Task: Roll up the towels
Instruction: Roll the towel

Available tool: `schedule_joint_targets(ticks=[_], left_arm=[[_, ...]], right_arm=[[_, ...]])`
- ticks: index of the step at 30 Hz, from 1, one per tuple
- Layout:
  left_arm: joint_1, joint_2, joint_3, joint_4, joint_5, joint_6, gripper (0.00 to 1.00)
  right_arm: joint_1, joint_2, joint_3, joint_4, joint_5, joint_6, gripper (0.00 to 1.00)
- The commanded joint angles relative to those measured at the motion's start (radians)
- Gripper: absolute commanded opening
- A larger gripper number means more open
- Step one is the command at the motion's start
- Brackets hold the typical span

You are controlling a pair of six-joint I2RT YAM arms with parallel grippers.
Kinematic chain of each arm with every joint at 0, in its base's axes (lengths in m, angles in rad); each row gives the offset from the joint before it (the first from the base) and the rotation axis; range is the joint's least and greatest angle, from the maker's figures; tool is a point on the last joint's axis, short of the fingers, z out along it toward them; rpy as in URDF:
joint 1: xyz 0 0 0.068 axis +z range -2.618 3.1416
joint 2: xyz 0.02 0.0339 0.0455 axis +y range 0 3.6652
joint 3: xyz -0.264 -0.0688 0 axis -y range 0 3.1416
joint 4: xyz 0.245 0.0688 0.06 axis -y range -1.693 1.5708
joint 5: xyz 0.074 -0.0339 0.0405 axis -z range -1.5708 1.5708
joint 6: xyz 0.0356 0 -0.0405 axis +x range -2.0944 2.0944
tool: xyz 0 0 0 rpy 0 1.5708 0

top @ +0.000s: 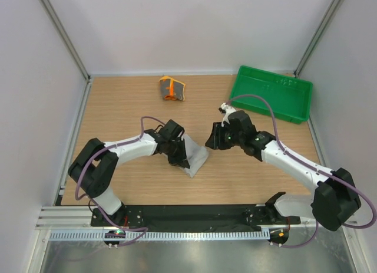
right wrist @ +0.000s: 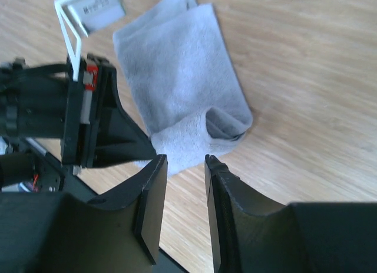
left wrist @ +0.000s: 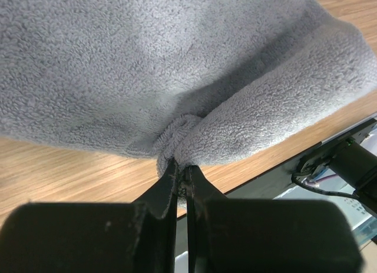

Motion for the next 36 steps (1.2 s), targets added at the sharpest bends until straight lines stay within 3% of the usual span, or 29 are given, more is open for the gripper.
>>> schedule_joint_targets(ticks=[1, 7, 16, 29, 36], left_arm=[[0.022, 0.032, 0.035, 0.012, 0.043, 0.006, 0.01], [0.046, 0.076, 0.038, 0.020, 0.072, 0.005, 0.01], [0.057, 0.112, 0.042, 0.029, 0.083, 0.023, 0.01], [0.065, 0.098, 0.035, 0.013, 0.075, 0.049, 0.06], [0.063, 0.001, -0.011, -0.015, -0.017, 0.063, 0.22]], right_arm=[[0.001, 0.035, -0.041, 0.119, -0.142, 0.005, 0.39], [0.001, 0.105, -0.082, 0.257, -0.262, 0.022, 0.37], [0.001, 0.254, -0.085, 0.396, -0.309, 0.034, 0.34], [-0.023, 0.521, 0.020, 0.393, -0.251, -0.030, 0.28], [-0.023, 0.562, 0.013, 0.363, -0.188, -0.019, 0.26]])
